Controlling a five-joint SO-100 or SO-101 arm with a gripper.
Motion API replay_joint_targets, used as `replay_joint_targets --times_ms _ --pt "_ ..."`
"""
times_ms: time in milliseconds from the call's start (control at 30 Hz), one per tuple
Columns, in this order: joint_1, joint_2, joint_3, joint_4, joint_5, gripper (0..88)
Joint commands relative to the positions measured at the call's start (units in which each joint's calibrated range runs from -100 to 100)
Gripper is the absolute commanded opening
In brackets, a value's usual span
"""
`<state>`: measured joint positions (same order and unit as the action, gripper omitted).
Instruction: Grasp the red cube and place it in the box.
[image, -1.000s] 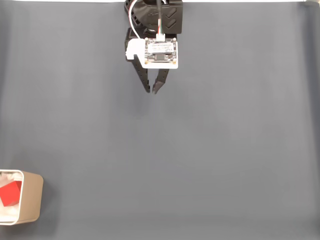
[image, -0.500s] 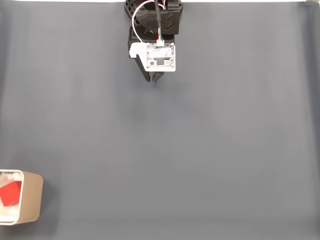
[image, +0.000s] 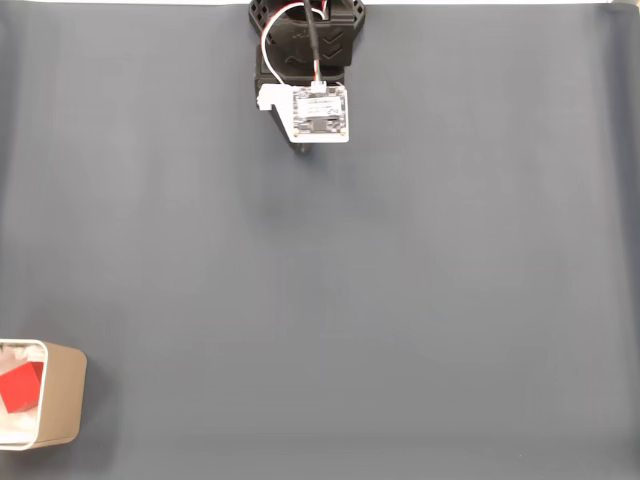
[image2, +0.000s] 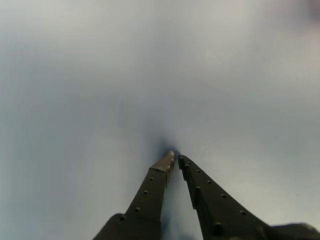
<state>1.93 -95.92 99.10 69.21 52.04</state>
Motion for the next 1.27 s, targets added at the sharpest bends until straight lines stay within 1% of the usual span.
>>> replay_joint_targets --times_ms 0,200,300,1233 --pt "-1.86 -1.66 0.72 3.08 -1.07 0.0" --pt "-2.43 -3.91 0.72 6.61 -3.17 0.0" --pt "-2.43 -3.91 0.72 6.44 -4.20 0.0" --pt "-2.43 -3.99 0.72 6.53 -3.61 0.2"
